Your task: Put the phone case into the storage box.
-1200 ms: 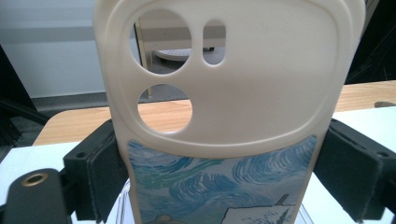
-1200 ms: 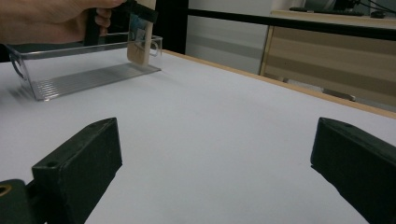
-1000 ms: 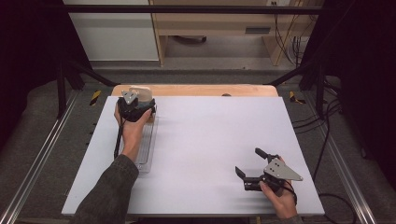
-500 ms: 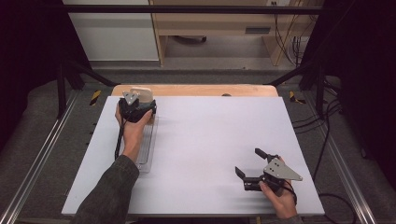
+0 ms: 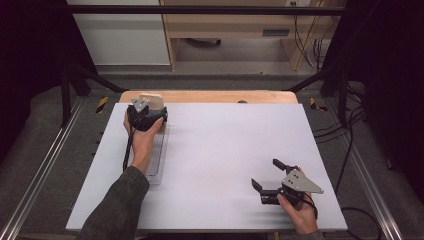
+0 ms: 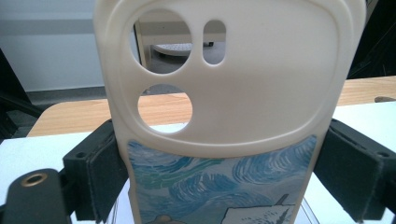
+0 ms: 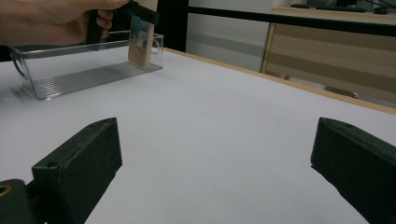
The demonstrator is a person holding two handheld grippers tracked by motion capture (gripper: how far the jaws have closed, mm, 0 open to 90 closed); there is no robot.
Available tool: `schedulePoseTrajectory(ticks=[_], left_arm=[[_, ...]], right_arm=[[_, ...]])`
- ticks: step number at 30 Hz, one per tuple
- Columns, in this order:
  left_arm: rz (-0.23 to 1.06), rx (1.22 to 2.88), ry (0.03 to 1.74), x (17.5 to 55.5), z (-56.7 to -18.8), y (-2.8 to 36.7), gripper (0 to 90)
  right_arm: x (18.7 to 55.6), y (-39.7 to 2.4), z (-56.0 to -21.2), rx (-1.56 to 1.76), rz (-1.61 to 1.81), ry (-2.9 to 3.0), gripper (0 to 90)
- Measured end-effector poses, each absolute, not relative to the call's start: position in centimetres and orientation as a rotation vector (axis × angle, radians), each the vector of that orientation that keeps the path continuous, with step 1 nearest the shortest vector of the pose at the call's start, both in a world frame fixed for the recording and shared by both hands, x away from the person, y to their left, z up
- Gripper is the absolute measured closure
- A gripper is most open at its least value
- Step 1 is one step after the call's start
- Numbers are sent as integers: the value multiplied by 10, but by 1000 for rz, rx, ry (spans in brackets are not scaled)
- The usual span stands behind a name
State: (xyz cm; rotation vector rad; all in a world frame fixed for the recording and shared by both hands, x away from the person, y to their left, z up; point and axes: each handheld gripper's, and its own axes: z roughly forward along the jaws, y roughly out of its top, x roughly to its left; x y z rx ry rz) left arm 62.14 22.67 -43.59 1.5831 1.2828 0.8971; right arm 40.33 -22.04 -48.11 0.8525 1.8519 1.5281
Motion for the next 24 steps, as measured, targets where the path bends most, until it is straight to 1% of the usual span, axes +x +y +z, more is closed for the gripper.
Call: schedulePoseTrajectory(ticks=[17, 24], left_arm=[[891, 1566, 1293, 623, -436, 228, 97], [867, 1561, 1294, 625, -438, 228, 51]], right_arm=[[403, -220, -481, 856, 1529, 1854, 20], [403, -219, -481, 856, 1530, 1855, 20]])
